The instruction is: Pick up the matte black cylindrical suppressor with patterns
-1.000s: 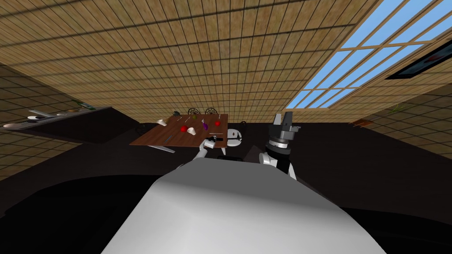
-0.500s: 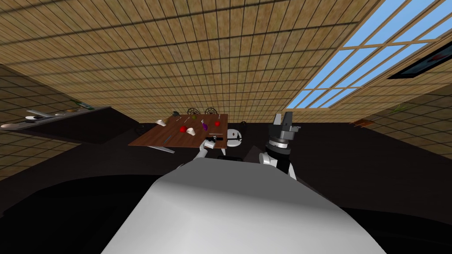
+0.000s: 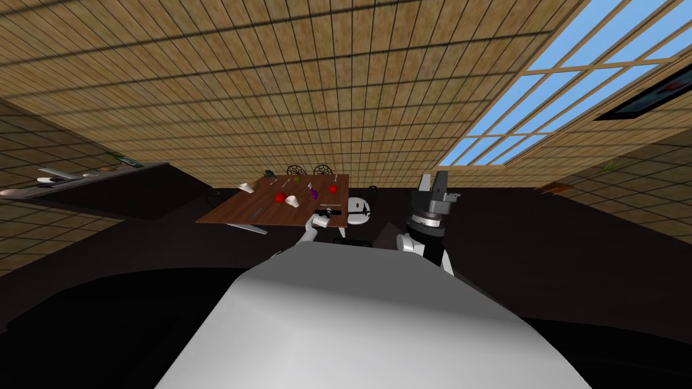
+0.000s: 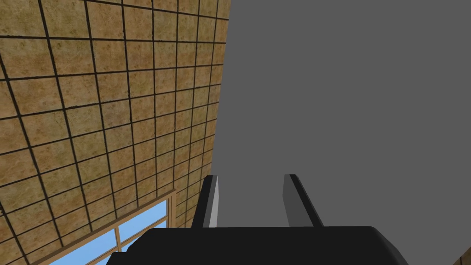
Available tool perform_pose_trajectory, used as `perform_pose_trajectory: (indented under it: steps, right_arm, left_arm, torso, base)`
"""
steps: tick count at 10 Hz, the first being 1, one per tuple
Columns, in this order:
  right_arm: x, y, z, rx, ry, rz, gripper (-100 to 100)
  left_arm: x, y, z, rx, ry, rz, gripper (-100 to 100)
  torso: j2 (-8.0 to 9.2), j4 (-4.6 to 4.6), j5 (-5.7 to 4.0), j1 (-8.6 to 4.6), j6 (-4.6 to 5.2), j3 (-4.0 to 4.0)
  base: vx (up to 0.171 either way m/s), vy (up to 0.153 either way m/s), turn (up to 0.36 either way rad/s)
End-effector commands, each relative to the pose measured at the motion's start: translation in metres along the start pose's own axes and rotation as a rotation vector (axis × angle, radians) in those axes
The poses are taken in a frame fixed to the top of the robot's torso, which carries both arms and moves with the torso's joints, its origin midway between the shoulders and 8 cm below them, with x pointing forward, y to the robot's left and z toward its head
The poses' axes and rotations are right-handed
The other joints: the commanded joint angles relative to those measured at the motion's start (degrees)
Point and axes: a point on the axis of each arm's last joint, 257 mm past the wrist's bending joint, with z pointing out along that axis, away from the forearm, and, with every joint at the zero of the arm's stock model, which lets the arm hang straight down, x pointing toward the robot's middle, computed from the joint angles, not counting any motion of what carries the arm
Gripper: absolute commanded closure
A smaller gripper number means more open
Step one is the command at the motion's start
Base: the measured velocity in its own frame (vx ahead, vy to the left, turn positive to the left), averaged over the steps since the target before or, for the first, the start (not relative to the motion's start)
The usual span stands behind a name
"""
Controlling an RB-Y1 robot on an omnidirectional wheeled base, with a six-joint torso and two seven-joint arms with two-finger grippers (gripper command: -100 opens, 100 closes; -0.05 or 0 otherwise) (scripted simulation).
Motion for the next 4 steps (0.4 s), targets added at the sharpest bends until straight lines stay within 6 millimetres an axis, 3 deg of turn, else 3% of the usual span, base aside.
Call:
perform_pose_trajectory:
  steps: [1,3,4]
  right_arm:
    - [0.0000,0.0000,0.0000,0.000,0.000,0.000,0]
    - [0.0000,0.0000,0.0000,0.000,0.000,0.000,0]
    - [0.0000,0.0000,0.0000,0.000,0.000,0.000,0]
  left_arm:
    - [0.0011,-0.0052,-0.0046,-0.003,0.001,0.002,100]
    - [0.0019,-0.0067,-0.0051,0.000,0.001,0.002,100]
    - [0.0020,-0.0061,-0.0054,-0.004,0.001,0.002,0]
  torso:
    - [0.00,0.00,0.00,0.00,0.00,0.00]
    - [0.20,0.04,-0.01,0.01,-0.02,0.11]
    - [0.11,0.04,-0.01,0.00,-0.02,0.08]
  base:
    - [-0.056,0.011,0.011]
    - [-0.046,0.007,0.004]
    - [-0.006,0.001,0.001]
